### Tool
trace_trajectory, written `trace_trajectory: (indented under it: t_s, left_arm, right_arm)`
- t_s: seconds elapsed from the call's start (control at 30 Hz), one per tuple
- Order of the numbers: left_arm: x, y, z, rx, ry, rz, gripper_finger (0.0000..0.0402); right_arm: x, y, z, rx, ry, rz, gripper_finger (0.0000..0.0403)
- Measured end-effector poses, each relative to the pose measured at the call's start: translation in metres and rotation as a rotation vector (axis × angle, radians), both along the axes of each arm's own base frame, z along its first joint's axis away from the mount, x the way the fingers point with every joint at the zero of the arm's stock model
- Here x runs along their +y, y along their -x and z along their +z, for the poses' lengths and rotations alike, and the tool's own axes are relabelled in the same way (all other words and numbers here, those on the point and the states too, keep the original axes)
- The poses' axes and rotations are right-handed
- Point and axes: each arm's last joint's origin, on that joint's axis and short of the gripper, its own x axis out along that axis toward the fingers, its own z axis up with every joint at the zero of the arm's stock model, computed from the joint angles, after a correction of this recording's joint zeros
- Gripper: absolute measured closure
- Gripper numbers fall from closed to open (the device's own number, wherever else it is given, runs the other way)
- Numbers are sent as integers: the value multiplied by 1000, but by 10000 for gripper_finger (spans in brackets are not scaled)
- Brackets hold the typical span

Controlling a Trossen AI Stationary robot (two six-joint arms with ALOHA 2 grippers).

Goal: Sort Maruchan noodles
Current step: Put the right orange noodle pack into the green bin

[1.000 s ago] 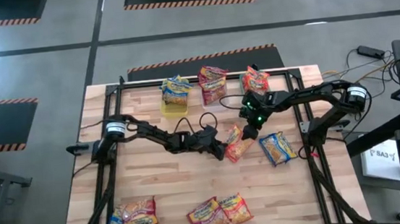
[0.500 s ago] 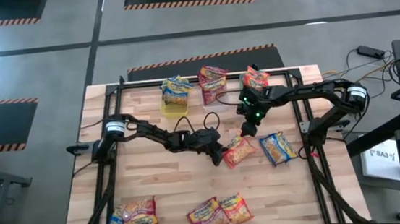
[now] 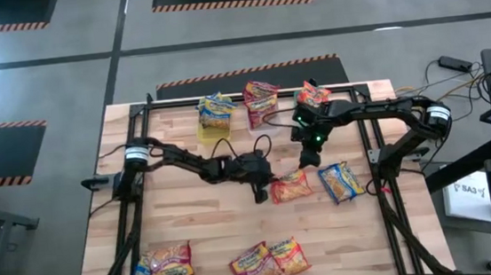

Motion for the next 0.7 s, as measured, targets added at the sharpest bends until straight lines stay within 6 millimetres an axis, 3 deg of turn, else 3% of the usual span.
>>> trace_trajectory:
  t_s: [0.3, 0.53, 0.7]
  left_arm:
    - [12, -7, 12, -37, -77, -13, 401]
    - [13, -20, 26, -36, -130, -54, 401]
    - [11, -19, 26, 6, -105, -113, 401]
  right_arm:
    - [2, -1, 3, -80, -49, 72, 200]
    - [2, -1, 2, -83, -35, 83, 200]
    - [1, 1, 4, -98, -18, 100, 200]
